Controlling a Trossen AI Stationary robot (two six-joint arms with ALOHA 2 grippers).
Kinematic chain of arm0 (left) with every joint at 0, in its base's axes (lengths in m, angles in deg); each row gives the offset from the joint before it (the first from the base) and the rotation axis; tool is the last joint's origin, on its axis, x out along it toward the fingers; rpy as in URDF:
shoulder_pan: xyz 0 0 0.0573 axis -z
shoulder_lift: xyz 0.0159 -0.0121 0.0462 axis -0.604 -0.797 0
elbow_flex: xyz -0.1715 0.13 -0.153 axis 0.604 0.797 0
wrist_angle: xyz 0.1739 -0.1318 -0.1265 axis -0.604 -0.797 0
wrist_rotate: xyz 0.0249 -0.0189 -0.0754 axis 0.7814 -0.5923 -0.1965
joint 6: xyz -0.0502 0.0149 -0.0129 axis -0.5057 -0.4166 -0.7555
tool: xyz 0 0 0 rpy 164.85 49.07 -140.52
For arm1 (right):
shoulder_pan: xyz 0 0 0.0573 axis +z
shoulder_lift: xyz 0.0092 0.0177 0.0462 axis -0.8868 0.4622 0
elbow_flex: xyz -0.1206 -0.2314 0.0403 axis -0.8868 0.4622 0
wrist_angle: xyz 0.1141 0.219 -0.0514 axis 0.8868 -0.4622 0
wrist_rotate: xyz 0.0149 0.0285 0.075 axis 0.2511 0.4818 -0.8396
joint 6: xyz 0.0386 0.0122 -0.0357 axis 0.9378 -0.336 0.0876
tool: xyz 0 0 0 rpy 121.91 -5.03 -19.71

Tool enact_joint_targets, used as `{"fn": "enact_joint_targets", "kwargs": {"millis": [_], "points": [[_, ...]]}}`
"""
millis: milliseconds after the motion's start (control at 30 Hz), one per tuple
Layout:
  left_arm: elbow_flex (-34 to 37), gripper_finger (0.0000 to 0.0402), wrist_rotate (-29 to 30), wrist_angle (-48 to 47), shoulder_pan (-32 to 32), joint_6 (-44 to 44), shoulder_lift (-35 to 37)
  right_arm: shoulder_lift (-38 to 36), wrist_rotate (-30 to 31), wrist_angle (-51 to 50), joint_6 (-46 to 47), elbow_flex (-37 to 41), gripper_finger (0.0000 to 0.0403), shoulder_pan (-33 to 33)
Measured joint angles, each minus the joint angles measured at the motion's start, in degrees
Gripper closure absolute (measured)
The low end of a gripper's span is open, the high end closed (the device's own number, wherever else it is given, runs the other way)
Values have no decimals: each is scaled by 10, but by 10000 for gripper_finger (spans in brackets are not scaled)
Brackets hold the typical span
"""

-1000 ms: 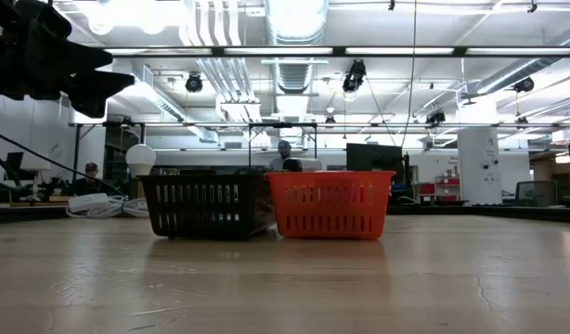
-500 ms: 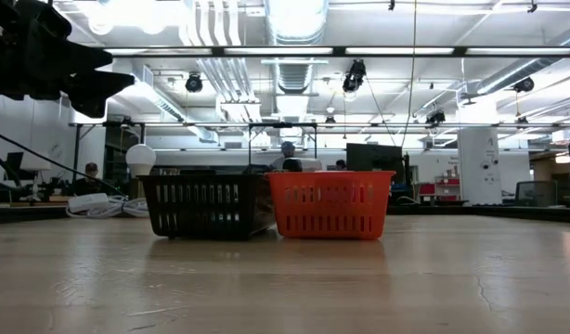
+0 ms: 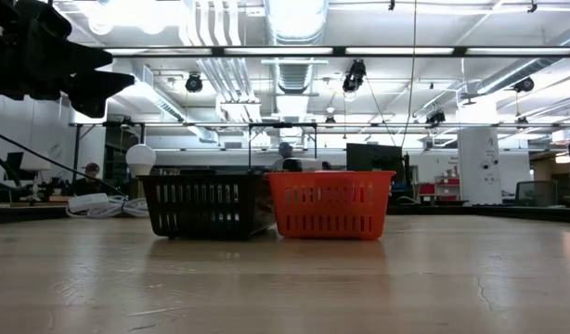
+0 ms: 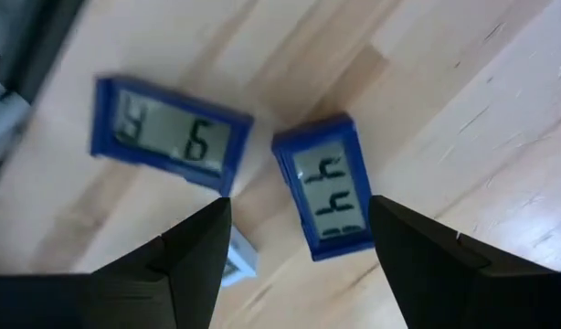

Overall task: Pick & Place Office items
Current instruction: Put the top dark blue timer into the black bin

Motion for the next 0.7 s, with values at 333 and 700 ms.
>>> {"fn": "enact_joint_targets", "kwargs": {"millis": [333,700], "points": [[0,149,0,0,0,0,0,0,56,5,-77,44,147,-1],[0,149,0,0,0,0,0,0,54,54,-78,66,148,-2]]}}
